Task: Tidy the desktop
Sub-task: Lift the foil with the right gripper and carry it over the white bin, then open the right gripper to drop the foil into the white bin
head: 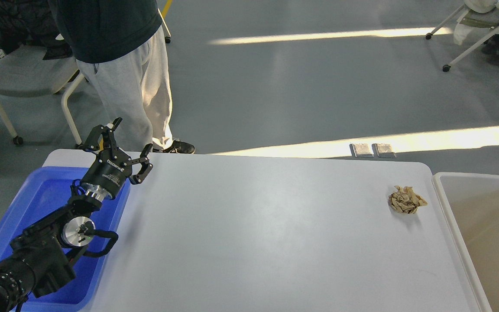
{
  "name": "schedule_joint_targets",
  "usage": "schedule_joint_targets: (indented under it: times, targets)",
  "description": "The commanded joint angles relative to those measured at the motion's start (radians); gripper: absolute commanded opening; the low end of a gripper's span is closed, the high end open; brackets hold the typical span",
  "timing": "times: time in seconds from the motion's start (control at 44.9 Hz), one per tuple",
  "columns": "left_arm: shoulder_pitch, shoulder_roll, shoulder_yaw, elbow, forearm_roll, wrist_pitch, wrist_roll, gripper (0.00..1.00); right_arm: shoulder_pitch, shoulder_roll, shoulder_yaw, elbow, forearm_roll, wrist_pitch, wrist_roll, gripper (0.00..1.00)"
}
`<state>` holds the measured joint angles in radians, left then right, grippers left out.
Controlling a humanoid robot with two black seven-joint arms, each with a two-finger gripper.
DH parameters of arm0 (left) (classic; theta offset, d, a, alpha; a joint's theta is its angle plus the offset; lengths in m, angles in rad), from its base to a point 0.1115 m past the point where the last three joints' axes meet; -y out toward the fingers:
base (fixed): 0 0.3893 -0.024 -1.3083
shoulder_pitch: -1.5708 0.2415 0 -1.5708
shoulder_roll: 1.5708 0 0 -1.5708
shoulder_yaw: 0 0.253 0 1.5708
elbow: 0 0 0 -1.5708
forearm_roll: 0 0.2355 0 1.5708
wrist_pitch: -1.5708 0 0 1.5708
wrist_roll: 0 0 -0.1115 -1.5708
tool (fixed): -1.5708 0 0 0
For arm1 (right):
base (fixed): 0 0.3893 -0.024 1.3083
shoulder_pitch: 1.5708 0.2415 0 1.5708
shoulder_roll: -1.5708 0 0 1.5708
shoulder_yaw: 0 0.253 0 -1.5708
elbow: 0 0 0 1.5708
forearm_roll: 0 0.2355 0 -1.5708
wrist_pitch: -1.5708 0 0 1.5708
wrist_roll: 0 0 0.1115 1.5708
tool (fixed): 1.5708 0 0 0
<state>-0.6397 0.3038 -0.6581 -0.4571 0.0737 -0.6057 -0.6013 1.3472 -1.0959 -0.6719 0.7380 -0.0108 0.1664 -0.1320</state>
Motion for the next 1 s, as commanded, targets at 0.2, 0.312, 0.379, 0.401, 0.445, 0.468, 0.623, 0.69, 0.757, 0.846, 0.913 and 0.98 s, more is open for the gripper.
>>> schedule_joint_targets:
  times: [0.2,0.312,0.379,0.401,0.445,0.468,0.623,0.69,0.757,0.846,0.913,0.98]
  targets:
    - [0.000,0.000,0.000,0.000,0.000,0.003,0.000,1.00,-0.548,0.433,0.362,-0.761,0.034,0.005,0.002,0.00]
    - [0.000,0.000,0.000,0.000,0.000,0.003,0.000,1.00,-0.605,0.491,0.370,-0.804,0.029,0.001,0.005,0.00]
    - [0.000,0.000,0.000,0.000,0.000,0.003,0.000,1.00,-0.646,0.505,0.373,-0.809,0.029,-0.001,0.005,0.00]
    - [0.000,0.000,0.000,0.000,0.000,0.003,0.000,1.00,-0.657,0.510,0.373,-0.810,0.029,-0.004,0.005,0.00]
    - [0.000,0.000,0.000,0.000,0.000,0.003,0.000,1.00,-0.674,0.518,0.371,-0.809,0.029,-0.014,0.005,0.00]
    - [0.000,0.000,0.000,0.000,0.000,0.003,0.000,1.00,-0.681,0.522,0.371,-0.809,0.029,-0.018,0.006,0.00]
    - [0.000,0.000,0.000,0.000,0.000,0.003,0.000,1.00,-0.741,0.556,0.373,-0.810,0.029,-0.028,0.012,0.00]
    - [0.000,0.000,0.000,0.000,0.000,0.003,0.000,1.00,-0.758,0.573,0.373,-0.809,0.029,-0.034,0.017,0.00]
    - [0.000,0.000,0.000,0.000,0.000,0.004,0.000,1.00,-0.770,0.590,0.373,-0.809,0.029,-0.035,0.022,0.00]
    - [0.000,0.000,0.000,0.000,0.000,0.004,0.000,1.00,-0.775,0.608,0.371,-0.809,0.029,-0.035,0.020,0.00]
    - [0.000,0.000,0.000,0.000,0.000,0.004,0.000,1.00,-0.786,0.622,0.371,-0.810,0.029,-0.035,0.022,0.00]
    - [0.000,0.000,0.000,0.000,0.000,0.003,0.000,1.00,-0.804,0.634,0.367,-0.812,0.025,-0.036,0.025,0.00]
